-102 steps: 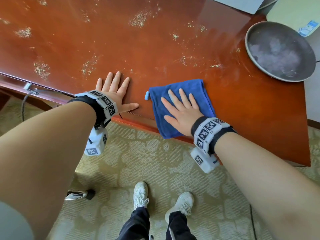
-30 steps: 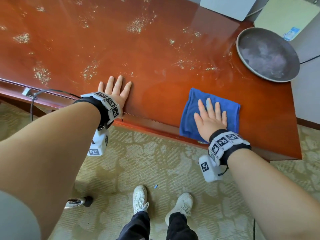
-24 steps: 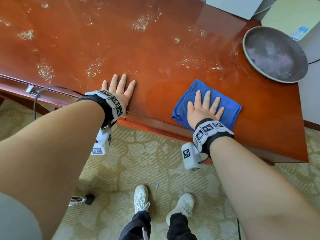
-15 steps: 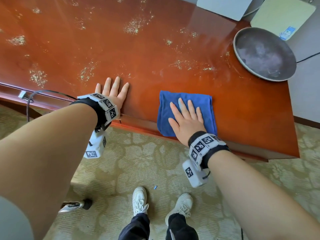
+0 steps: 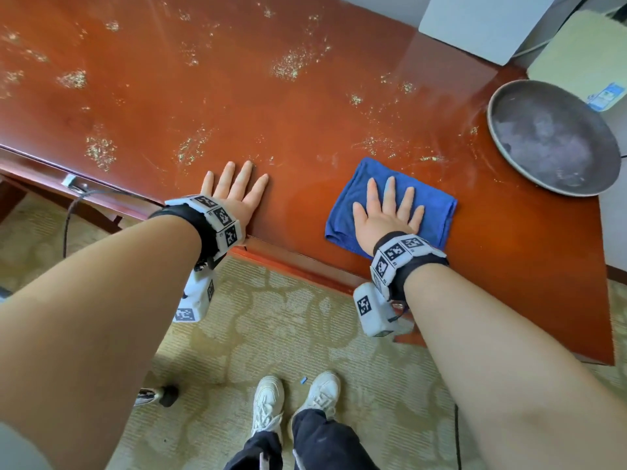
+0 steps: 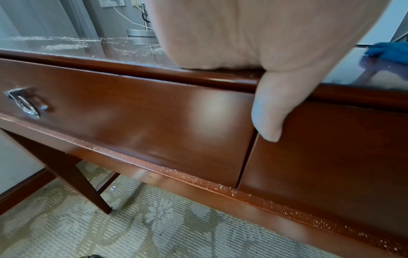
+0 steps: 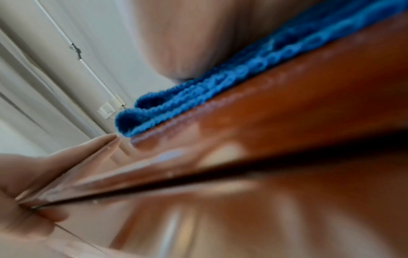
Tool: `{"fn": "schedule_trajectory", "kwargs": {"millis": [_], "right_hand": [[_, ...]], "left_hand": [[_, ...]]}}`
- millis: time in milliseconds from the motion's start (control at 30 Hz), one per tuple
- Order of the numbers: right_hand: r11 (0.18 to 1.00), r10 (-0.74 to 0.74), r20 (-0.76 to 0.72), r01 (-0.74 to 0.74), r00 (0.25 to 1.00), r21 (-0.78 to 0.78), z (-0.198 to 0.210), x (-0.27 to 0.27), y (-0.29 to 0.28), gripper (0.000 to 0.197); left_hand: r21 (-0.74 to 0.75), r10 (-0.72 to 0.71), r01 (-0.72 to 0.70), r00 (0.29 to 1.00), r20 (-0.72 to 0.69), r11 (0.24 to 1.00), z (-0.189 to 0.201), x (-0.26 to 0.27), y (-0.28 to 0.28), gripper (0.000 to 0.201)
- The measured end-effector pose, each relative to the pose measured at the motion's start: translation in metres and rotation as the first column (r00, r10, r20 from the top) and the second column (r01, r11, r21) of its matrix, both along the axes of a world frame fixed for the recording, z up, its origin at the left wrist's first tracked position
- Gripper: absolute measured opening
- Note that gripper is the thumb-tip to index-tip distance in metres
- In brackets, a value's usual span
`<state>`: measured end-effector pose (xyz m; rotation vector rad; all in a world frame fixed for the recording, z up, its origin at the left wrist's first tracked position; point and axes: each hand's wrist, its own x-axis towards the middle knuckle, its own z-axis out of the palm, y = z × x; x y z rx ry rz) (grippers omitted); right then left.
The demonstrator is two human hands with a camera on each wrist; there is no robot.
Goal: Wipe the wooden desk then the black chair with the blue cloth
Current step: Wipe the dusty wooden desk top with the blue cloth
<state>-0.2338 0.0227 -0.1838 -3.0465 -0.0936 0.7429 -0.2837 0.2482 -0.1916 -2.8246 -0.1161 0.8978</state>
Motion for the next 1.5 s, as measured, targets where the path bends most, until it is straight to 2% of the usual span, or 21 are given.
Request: {"fn": "schedule_trajectory", "kwargs": {"millis": [200,367,433,533,633,700,767,833,1000,1167,1333,1400,1500], "right_hand": [[0.969,0.239,0.039,-0.241,0.970,0.062,-0.005,-0.003,0.039,0.055],[0.913,0.399,0.032,-0.400,0.917,0.080,-0.002,-0.039,0.019,0.057],[0.923,0.379,-0.008,-0.378,0.925,0.069,0.000,-0.040,0.008,0.057],[0.969,0.245,-0.044,-0.243,0.969,0.035,0.005,-0.033,0.014,0.056],[1.000,0.027,-0.051,-0.027,0.998,-0.006,0.007,-0.019,0.051,0.056],[0.998,-0.069,-0.057,0.068,0.996,-0.015,0.008,-0.008,0.083,0.056],[0.998,-0.064,-0.051,0.063,0.997,-0.005,0.007,0.000,0.112,0.056],[1.000,0.004,-0.037,-0.003,0.999,0.020,0.004,-0.001,0.130,0.055],[0.980,0.198,-0.013,-0.197,0.980,0.033,0.000,-0.036,0.111,0.057],[0.998,0.063,-0.070,-0.064,0.996,-0.004,0.004,-0.032,0.096,0.057],[0.984,-0.174,-0.042,0.172,0.984,-0.041,0.005,0.001,0.135,0.056],[0.989,-0.146,-0.034,0.145,0.989,-0.031,0.004,0.010,0.157,0.056],[0.999,0.032,-0.010,-0.032,0.999,0.001,0.002,0.005,0.180,0.055]], "left_hand": [[0.027,0.003,-0.002,1.000,-0.018,1.000,0.000,0.002,-0.001,0.118],[-0.031,-0.022,0.022,1.000,-0.001,0.999,0.005,-0.001,0.003,0.115],[-0.052,-0.060,0.058,0.998,-0.029,0.997,0.010,-0.002,0.011,0.115],[-0.090,-0.065,0.060,0.996,-0.055,0.994,0.024,-0.006,0.040,0.120],[-0.054,-0.030,0.026,0.997,-0.072,0.998,0.034,-0.009,0.087,0.124],[-0.025,-0.010,0.008,0.997,-0.075,1.000,0.038,-0.009,0.119,0.124],[-0.003,-0.002,0.002,0.998,-0.066,1.000,0.039,-0.008,0.145,0.124],[0.011,-0.014,0.015,0.998,-0.069,1.000,0.038,-0.006,0.160,0.123],[-0.007,-0.114,0.114,0.992,-0.050,0.993,0.027,0.007,0.166,0.124],[-0.037,-0.167,0.166,0.986,-0.020,0.985,0.016,0.011,0.171,0.130],[-0.046,-0.182,0.182,0.983,-0.011,0.982,0.010,0.011,0.175,0.131],[-0.040,-0.183,0.182,0.983,-0.014,0.982,0.009,0.012,0.175,0.132],[-0.035,-0.182,0.182,0.983,-0.021,0.983,0.009,0.012,0.175,0.132]]}}
